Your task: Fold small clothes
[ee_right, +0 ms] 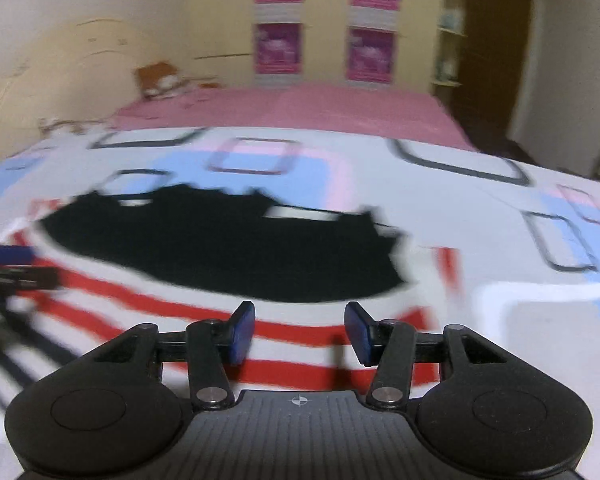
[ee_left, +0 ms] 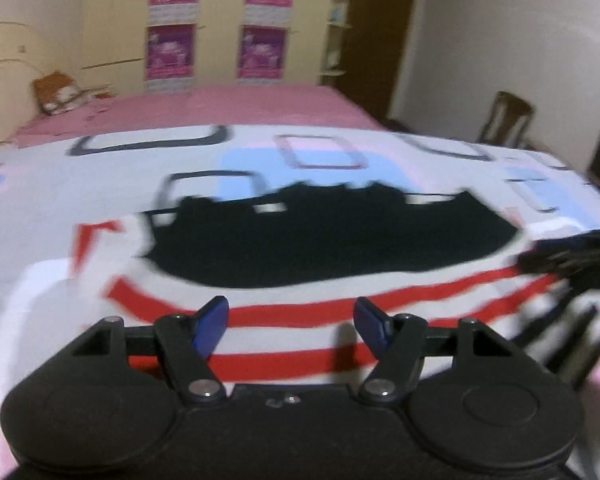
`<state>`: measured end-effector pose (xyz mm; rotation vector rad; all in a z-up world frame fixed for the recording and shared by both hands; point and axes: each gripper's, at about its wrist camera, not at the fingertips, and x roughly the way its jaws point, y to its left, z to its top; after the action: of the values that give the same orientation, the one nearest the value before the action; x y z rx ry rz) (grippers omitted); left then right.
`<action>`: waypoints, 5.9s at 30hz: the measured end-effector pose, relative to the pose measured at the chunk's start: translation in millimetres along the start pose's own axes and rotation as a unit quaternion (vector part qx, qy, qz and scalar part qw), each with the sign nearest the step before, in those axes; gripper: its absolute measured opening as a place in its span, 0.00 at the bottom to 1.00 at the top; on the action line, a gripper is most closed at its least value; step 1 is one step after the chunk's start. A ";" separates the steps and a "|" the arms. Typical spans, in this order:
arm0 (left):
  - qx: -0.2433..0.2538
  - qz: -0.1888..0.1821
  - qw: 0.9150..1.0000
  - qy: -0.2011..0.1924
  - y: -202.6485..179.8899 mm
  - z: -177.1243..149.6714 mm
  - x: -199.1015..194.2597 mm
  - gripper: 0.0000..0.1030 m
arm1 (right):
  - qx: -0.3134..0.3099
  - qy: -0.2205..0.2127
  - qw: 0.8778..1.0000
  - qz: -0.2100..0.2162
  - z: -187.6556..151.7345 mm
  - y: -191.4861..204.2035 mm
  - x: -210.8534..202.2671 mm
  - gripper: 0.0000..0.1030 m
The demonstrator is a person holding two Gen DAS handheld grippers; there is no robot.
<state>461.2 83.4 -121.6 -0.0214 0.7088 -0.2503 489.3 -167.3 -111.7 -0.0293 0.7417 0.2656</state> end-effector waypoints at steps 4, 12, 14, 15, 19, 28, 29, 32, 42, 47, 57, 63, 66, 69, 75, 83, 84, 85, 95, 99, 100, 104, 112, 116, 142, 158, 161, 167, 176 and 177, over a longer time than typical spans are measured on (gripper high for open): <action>0.009 -0.018 1.000 0.015 -31.5 -13.1 4.3 0.66 | -0.042 0.027 0.998 0.042 -11.0 43.3 8.9 0.49; 0.014 0.062 0.998 0.020 15.5 -35.0 -21.0 0.68 | 0.021 0.040 0.998 -0.039 -41.5 -22.4 -17.9 0.49; -0.007 0.058 0.998 0.017 24.4 -37.3 -31.4 0.65 | 0.043 0.047 0.998 -0.028 -43.3 -35.3 -24.2 0.49; -0.005 0.066 0.998 0.015 18.9 -36.5 -35.5 0.65 | 0.032 0.044 0.998 -0.034 -41.4 -29.5 -29.0 0.49; -0.004 0.017 1.000 -0.003 -23.1 -41.6 -49.1 0.65 | 0.014 0.017 0.999 0.032 -38.7 14.5 -48.5 0.49; 0.017 0.014 0.999 0.028 -53.3 -62.6 -40.6 0.59 | -0.020 0.061 0.996 0.068 -67.6 77.8 -37.0 0.37; 0.016 0.014 0.999 0.024 -49.8 -61.7 -45.9 0.59 | -0.025 0.063 0.995 0.069 -66.5 76.7 -39.1 0.37; 0.009 0.042 0.999 0.015 -26.8 -64.7 -61.8 0.59 | -0.018 0.058 0.997 0.041 -67.6 53.9 -47.5 0.37; -0.015 0.087 0.996 0.025 24.5 -82.6 -85.6 0.56 | 0.034 0.074 0.996 -0.045 -100.2 -33.1 -78.4 0.37; -0.033 0.088 0.995 0.017 28.3 -78.4 -94.9 0.54 | 0.040 0.052 0.997 -0.051 -93.6 -33.7 -88.8 0.37; -0.035 0.089 0.995 0.035 29.6 -86.2 -86.1 0.56 | 0.036 0.071 0.996 -0.049 -105.4 -41.9 -79.4 0.36; -0.053 0.095 0.994 0.030 30.2 -86.9 -90.5 0.55 | 0.032 0.055 0.996 -0.056 -95.1 -35.2 -90.6 0.37; -0.049 0.102 0.993 0.033 26.6 -86.1 -87.2 0.55 | 0.030 0.076 0.995 -0.055 -103.6 -39.0 -78.1 0.37; -0.052 0.104 0.993 0.034 26.1 -85.9 -87.3 0.55 | 0.027 0.082 0.995 -0.059 -100.4 -36.6 -77.6 0.37; -0.051 0.110 0.992 0.039 23.8 -85.1 -85.4 0.56 | 0.025 0.080 0.995 -0.054 -101.6 -39.2 -78.2 0.37; -0.068 0.132 0.989 0.017 19.8 -84.0 -107.7 0.79 | 0.017 0.082 0.995 -0.048 -97.0 -39.4 -85.9 0.57; -0.078 0.140 0.987 -0.004 18.6 -86.0 -118.3 0.90 | 0.025 0.067 0.996 -0.051 -96.1 -40.2 -93.2 0.71; -0.092 0.133 0.987 -0.017 18.7 -87.5 -125.1 0.90 | 0.032 0.044 0.997 -0.059 -96.2 -41.1 -100.8 0.83; -0.387 0.036 0.919 -0.065 51.2 -127.5 -113.5 0.68 | 0.092 -0.004 0.996 -0.006 -77.9 -33.3 -108.6 0.02; -0.415 0.032 0.905 -0.084 65.5 -120.6 -97.1 0.66 | 0.100 0.004 0.995 0.030 -58.2 -15.6 -86.4 0.02; -0.421 0.032 0.902 -0.089 69.5 -117.1 -92.0 0.63 | 0.098 0.007 0.994 0.037 -53.2 -9.5 -78.5 0.02; -0.444 0.027 0.890 -0.096 85.7 -109.9 -70.8 0.44 | 0.086 0.019 0.994 0.059 -32.9 16.1 -45.1 0.02; -0.435 -0.019 0.889 -0.138 94.1 -95.6 -80.8 0.14 | 0.069 0.025 0.994 0.082 -8.2 49.8 -11.4 0.02; -0.442 0.001 0.892 -0.098 99.4 -102.9 -68.3 0.14 | 0.055 0.046 0.994 0.088 -16.3 59.6 10.3 0.00; -0.156 -0.065 0.984 -0.056 -133.6 38.5 -44.0 0.14 | 0.211 -0.067 0.973 0.069 -31.7 -131.3 -70.9 0.00; -0.090 -0.060 0.994 0.011 -141.6 37.1 -15.2 0.39 | 0.269 -0.034 0.949 0.163 -40.9 -196.0 -94.6 0.60; -0.127 -0.057 0.990 0.030 -100.9 30.4 11.4 0.33 | 0.248 -0.005 0.955 0.163 -31.0 -175.5 -66.3 0.60; -0.157 -0.086 0.983 0.044 -78.0 18.3 47.2 0.34 | 0.251 0.034 0.957 0.139 -18.2 -162.0 -18.3 0.55; 0.000 -0.109 0.994 0.030 -104.7 24.5 54.0 0.35 | 0.139 -0.032 0.987 0.069 -46.4 -150.9 -31.4 0.16; 0.035 -0.103 0.994 0.028 -112.8 24.0 58.7 0.34 | 0.150 -0.031 0.986 0.063 -53.8 -154.8 -25.6 0.16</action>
<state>494.8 -41.3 -129.3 -0.0216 0.7540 -0.4752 474.1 -329.1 -144.6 0.3107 0.7166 0.2717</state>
